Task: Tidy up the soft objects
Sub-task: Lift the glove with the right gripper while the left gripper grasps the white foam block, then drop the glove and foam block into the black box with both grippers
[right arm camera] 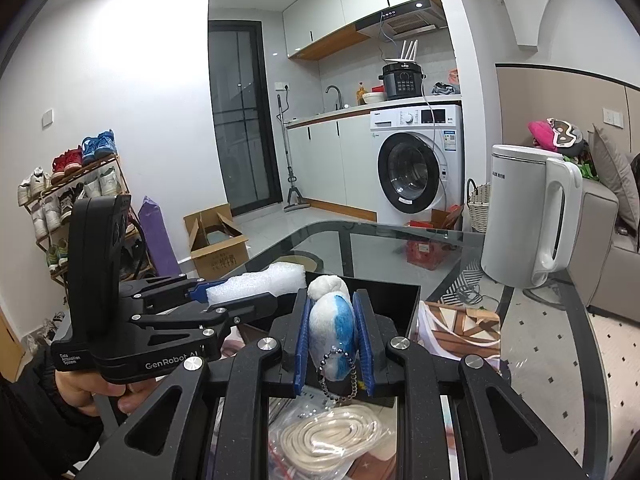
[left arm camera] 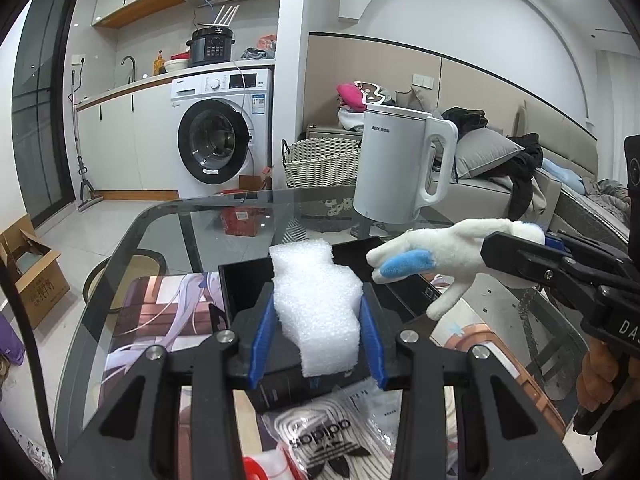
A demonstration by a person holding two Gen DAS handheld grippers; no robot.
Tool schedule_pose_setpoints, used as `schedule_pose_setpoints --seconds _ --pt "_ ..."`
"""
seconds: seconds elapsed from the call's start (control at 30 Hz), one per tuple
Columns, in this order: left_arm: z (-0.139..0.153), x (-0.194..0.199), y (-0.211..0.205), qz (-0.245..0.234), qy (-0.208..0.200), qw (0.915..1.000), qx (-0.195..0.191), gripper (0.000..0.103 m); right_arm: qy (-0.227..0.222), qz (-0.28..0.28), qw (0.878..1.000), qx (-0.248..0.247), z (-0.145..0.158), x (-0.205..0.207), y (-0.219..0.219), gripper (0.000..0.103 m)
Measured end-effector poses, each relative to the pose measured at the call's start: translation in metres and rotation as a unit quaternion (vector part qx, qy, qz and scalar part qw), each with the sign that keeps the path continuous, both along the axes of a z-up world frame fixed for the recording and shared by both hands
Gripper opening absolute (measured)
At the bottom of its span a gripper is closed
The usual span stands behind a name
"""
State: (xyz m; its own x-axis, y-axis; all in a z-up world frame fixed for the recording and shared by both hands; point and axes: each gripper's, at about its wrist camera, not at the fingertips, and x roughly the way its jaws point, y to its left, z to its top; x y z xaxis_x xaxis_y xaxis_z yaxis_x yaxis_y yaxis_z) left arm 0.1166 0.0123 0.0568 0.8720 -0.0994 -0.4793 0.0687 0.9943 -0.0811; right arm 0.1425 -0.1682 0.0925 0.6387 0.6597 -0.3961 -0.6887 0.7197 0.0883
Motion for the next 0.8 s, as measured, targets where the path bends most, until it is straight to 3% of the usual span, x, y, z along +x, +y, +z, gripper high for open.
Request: schedule_pose_setpoints --seconds 0.8 --pt "-0.017 0.04 0.008 0.026 0.026 0.9993 0.001 0.039 0.012 -0.017 0.999 -0.024 -0.017 0.044 0.038 0.021"
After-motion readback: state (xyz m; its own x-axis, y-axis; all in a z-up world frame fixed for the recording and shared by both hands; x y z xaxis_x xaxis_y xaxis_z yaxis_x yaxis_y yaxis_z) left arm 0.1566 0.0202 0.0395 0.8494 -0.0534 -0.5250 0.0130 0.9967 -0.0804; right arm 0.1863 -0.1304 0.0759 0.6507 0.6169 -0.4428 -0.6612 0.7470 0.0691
